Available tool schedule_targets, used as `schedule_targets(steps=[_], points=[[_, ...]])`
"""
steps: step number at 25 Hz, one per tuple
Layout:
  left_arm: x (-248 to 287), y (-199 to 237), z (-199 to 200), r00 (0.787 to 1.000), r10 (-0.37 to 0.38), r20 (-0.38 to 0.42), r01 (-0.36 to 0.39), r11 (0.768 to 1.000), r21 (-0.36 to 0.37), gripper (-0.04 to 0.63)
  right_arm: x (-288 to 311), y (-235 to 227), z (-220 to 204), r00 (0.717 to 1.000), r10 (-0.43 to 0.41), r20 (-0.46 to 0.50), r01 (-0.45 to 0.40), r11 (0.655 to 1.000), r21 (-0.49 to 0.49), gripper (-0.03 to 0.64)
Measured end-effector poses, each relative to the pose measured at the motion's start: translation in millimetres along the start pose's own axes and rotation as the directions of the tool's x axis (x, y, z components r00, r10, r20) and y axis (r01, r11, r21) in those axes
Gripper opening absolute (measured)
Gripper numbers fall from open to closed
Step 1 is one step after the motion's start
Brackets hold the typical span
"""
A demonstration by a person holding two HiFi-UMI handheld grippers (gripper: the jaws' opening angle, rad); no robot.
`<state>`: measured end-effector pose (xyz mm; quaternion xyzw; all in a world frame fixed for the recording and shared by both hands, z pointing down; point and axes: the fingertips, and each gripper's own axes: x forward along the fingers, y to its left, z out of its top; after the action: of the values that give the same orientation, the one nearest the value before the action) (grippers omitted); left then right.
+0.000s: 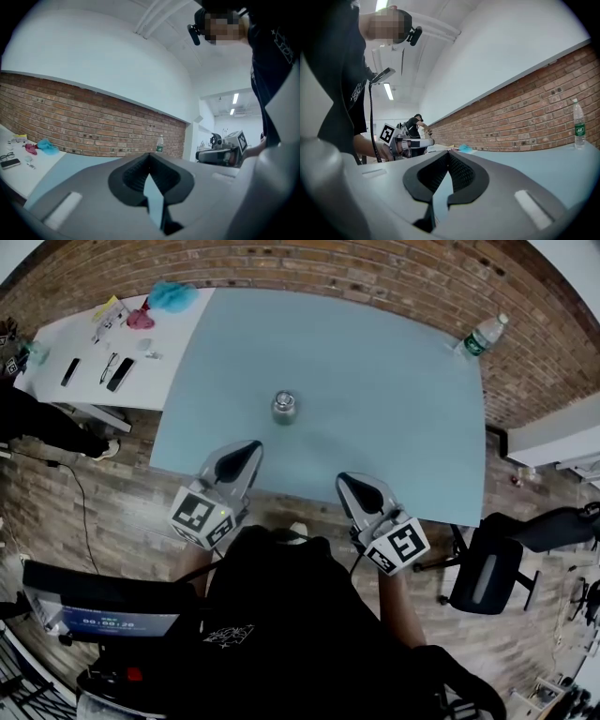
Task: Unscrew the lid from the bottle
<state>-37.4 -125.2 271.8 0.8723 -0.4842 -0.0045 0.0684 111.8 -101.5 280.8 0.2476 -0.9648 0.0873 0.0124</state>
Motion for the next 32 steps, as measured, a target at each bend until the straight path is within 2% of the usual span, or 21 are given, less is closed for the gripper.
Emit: schedule_targets(steps=[13,21,32], points=[[1,13,-6,0.998,0.05,-0.031,-0.051,0.999,-0.01,0.0,9,-17,-3,0.999,0.04,-0.03,-0.04,0.999,0.004,0.002],[14,26,-6,0.999,-0.017,-0.036,0.017,1.0,-0.018,0.0,23,-19,-5,0.999,-0.008,-0.045,0.009,1.0,0.011,0.002],[16,78,-3,0.988,-0.151,-0.042,0.149,0.988,-0.041,0.0,84,-11,4,0.992,-0.12,-0.043,0.119,0.993,-0.005,0.002]])
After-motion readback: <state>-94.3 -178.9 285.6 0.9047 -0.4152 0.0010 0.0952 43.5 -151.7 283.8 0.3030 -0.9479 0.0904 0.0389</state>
